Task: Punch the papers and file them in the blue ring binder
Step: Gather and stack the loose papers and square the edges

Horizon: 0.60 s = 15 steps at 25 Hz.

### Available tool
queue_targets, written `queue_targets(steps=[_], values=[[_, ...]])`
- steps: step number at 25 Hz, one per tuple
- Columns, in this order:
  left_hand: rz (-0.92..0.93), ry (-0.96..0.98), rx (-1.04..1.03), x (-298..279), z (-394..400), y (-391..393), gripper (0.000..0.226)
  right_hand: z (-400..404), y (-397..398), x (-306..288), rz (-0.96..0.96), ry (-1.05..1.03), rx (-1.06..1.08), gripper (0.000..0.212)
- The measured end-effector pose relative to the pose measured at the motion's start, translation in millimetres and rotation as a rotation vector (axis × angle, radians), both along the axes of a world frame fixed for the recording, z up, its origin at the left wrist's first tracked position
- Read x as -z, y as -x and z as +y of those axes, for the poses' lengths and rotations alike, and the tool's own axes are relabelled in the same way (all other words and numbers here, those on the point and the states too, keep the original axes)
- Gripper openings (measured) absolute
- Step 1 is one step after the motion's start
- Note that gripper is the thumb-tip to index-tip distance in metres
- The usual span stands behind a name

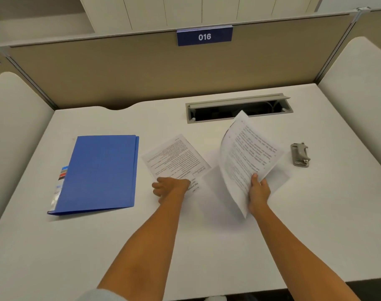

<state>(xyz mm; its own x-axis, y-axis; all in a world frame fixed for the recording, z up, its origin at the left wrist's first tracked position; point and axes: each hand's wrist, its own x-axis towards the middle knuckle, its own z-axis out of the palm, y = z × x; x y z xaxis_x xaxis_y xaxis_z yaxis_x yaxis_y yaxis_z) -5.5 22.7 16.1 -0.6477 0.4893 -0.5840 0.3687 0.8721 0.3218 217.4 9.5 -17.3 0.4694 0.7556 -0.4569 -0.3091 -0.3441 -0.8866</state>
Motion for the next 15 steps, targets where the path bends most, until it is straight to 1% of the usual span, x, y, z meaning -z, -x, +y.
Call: queue_targets(steps=[3,7,10,13,15], values=[[0.033,0.043,-0.092,7,-6,-7,0.104,-5,-2,8,-0.007,0.018,-0.059,0.032],[0.013,-0.064,-0.156,15,-12,-13,0.106,-9,-7,12,0.016,0.031,-0.121,0.023],[-0.086,-0.152,-0.236,16,-14,-14,0.105,-11,-8,16,0.011,0.041,-0.133,0.022],[-0.226,-0.222,-0.366,13,-16,-9,0.097,-12,-7,15,-0.003,0.044,-0.148,0.020],[-0.244,-0.215,-0.366,14,-16,-4,0.077,-12,-7,15,-0.042,0.035,-0.169,0.022]])
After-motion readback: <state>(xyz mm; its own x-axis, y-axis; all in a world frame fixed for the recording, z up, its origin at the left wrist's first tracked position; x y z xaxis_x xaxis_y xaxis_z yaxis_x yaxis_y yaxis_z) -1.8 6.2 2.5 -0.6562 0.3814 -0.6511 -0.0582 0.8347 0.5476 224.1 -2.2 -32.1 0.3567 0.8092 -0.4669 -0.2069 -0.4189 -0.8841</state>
